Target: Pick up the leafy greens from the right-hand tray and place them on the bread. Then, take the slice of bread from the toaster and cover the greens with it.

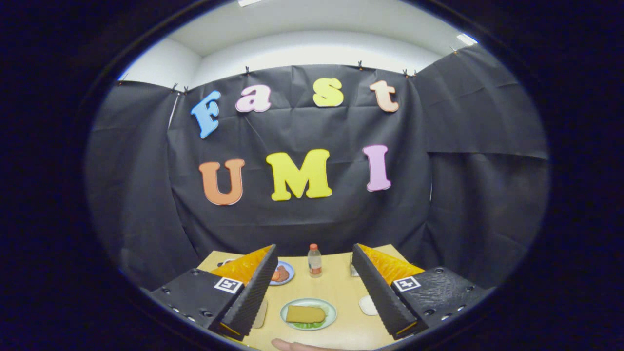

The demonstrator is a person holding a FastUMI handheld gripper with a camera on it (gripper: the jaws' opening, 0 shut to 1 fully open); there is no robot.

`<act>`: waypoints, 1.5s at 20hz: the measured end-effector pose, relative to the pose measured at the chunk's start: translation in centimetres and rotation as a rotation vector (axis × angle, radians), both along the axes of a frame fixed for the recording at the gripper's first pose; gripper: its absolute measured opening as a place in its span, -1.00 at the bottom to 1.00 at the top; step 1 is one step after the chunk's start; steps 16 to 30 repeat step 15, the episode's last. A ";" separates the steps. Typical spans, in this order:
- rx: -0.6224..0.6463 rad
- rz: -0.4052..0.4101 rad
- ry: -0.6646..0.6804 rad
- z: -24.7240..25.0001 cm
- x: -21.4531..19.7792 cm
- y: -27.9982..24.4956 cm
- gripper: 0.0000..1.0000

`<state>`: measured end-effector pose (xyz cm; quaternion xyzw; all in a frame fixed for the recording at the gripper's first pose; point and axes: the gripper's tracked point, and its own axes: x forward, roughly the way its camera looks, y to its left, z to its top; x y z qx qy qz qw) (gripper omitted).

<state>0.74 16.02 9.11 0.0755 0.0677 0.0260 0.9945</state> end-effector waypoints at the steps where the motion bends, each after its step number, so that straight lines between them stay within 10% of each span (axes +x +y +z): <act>1: -0.003 -0.006 -0.015 0.2 -0.4 -0.4 0.92; 30: -0.025 -0.105 0.028 -2.8 -1.8 -3.7 0.93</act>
